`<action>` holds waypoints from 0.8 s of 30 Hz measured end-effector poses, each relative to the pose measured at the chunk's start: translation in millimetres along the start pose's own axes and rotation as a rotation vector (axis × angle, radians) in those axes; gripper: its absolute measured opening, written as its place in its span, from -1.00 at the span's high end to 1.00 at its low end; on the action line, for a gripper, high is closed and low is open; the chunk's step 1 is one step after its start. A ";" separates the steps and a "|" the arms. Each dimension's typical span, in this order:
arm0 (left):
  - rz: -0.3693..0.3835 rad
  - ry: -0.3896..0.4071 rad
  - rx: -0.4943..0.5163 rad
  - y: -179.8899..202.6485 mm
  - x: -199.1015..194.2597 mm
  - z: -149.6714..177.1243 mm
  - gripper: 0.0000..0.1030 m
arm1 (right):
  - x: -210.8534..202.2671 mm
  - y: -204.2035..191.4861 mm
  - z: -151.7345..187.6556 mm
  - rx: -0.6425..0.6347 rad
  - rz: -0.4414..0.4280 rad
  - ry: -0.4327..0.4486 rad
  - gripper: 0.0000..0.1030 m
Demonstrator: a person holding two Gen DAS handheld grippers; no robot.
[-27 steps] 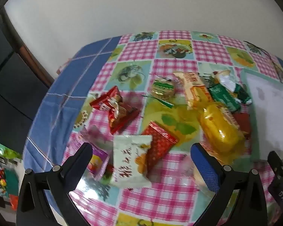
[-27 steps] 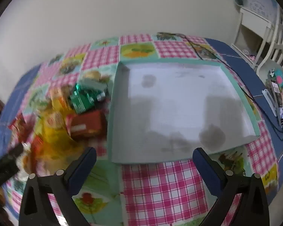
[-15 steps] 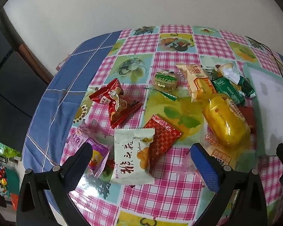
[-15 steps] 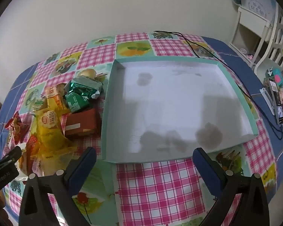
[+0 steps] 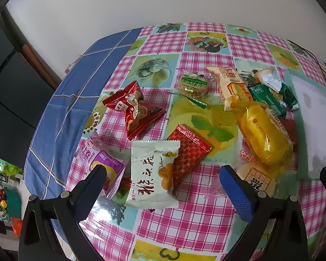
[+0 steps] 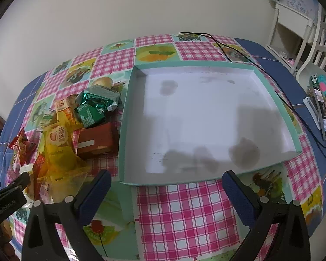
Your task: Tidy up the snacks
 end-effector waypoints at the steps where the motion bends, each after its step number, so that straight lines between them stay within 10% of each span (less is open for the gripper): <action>1: 0.000 -0.003 0.000 0.0 0.6 0.7 -1.00 | 0.8 0.0 0.7 -0.001 -0.001 -0.003 -1.00; 24: 0.001 -0.029 -0.013 -3.1 3.9 7.2 -1.00 | 5.1 0.2 3.5 0.006 0.005 -0.016 -1.00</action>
Point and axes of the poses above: each gripper's, at about its wrist camera, not at the fingertips, and x roughly the way its jaws point, y to its right, z to its underside, the point moved 8 cm from there along x, roughly the way its jaws point, and after that the axes turned 4 degrees about y, right-handed, at the moved point
